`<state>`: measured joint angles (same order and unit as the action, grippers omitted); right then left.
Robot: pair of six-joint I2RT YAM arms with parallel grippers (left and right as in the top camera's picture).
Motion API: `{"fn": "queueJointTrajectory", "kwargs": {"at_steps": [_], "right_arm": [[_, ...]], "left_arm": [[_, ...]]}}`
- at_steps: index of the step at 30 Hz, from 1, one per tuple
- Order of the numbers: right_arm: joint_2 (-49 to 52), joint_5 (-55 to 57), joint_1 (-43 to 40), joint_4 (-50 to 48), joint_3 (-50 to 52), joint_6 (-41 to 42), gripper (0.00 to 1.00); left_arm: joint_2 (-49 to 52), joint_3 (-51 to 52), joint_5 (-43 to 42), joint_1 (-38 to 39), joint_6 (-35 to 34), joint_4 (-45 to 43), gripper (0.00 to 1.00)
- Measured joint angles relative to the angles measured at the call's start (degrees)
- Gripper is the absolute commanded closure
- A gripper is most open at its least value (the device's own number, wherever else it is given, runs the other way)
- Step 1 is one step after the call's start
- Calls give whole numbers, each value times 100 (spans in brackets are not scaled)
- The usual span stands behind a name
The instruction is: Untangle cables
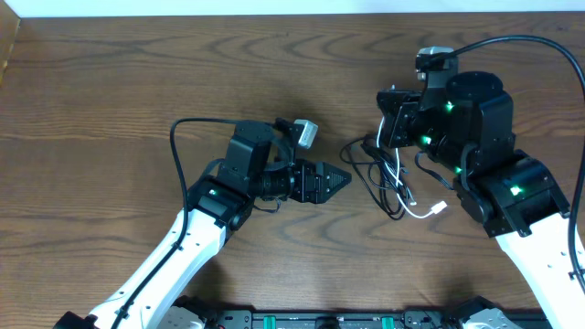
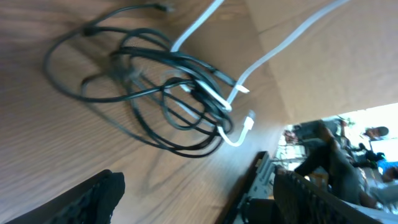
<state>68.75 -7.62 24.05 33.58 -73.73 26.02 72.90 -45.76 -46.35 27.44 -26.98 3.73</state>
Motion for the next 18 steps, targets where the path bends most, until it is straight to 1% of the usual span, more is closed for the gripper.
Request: {"fn": "queueJointTrajectory", "kwargs": {"at_steps": [3, 6, 8, 12, 15, 16, 18], "right_arm": [[-13, -37, 2, -28, -2, 61, 99], [-13, -48, 2, -31, -4, 160, 99], [-13, -52, 0, -31, -4, 205, 99], [-15, -74, 0, -31, -4, 227, 99], [-28, -98, 0, -31, -4, 240, 99], [-44, -103, 2, -28, -4, 245, 99], [-90, -105, 0, -26, -4, 245, 99]], "left_arm": [[2, -2, -37, 22, -81, -138, 17], [2, 0, 170, 127, -317, -142, 16], [9, 0, 431, 260, -614, -142, 17], [116, 0, 1104, 570, -1631, -146, 16], [299, -2, 1563, 761, -2651, -149, 16], [393, 0, 1694, 815, -3086, -153, 16], [535, 0, 1827, 876, -3648, -232, 17]]}}
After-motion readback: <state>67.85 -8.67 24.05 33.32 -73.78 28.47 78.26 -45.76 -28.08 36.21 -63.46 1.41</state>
